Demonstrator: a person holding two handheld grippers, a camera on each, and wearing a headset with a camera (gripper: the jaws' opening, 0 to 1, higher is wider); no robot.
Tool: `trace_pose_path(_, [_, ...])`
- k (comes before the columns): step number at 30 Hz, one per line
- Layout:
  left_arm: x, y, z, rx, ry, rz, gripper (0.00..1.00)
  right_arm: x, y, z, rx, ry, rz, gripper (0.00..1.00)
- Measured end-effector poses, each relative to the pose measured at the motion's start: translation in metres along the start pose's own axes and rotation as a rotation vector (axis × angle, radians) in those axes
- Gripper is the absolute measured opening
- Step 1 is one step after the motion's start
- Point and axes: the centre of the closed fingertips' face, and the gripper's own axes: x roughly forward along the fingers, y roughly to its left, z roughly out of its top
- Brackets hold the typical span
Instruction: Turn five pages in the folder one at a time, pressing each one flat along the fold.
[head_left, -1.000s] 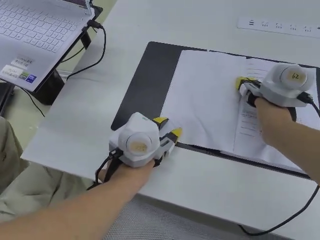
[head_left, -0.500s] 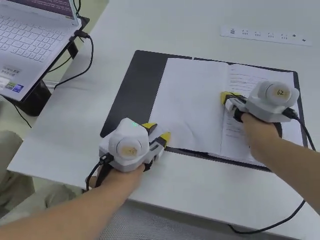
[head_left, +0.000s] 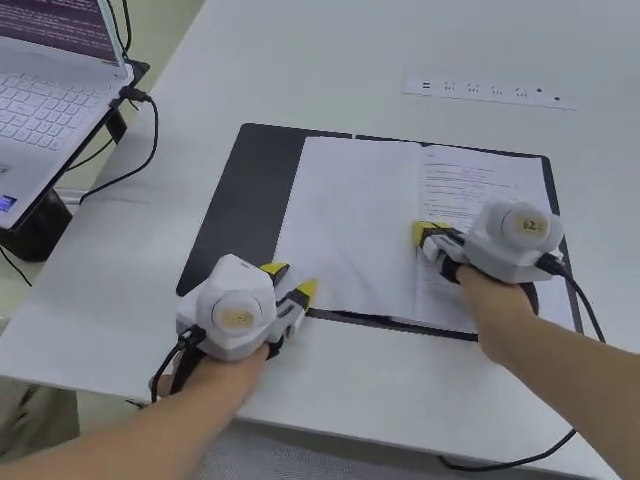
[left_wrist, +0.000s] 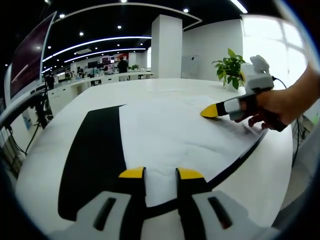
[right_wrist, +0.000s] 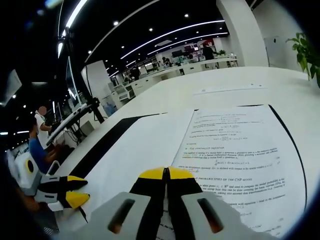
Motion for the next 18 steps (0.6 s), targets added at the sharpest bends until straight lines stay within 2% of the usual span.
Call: trace_pose_path(18, [-0.001, 0.0, 0.001, -0.005, -0.005, 0.0, 0.23, -0.027, 0.012, -0.028, 0.011, 0.027, 0.01, 0.0])
